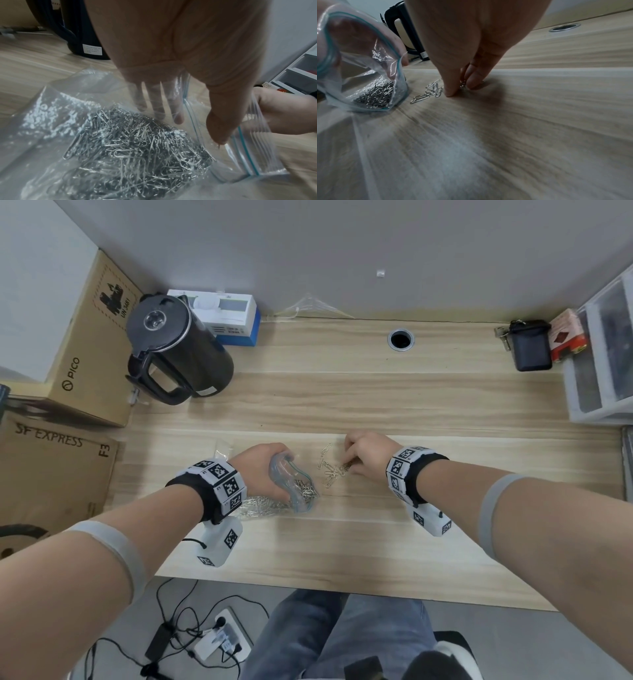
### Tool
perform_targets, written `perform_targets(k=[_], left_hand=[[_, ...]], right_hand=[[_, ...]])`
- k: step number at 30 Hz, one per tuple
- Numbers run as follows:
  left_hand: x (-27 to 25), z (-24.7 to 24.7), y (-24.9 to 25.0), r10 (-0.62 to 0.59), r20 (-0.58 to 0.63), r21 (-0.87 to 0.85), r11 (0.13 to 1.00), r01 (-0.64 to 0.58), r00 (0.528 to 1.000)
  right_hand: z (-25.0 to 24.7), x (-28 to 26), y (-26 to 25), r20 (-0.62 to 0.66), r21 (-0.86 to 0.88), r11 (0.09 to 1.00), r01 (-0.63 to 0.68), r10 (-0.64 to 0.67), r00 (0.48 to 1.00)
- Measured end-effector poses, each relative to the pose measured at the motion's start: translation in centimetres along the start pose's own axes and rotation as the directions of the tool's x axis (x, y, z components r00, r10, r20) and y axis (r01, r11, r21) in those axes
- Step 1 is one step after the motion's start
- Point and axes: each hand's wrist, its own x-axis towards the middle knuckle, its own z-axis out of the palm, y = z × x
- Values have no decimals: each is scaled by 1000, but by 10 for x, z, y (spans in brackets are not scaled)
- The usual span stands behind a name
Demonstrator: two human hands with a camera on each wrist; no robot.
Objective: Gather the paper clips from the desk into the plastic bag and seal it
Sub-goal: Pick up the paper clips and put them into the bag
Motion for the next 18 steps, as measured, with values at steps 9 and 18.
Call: perform_targets(k=[9,18], left_hand=[[0,0,0,-9,-4,-16,1000,9,1000],[0,0,2,-5,-7,-12,1000,5,1000]], right_hand=[[3,1,-3,2,-7,1000,-15,15,1000],[1,3,-12,37,9,1000,-29,28,999]])
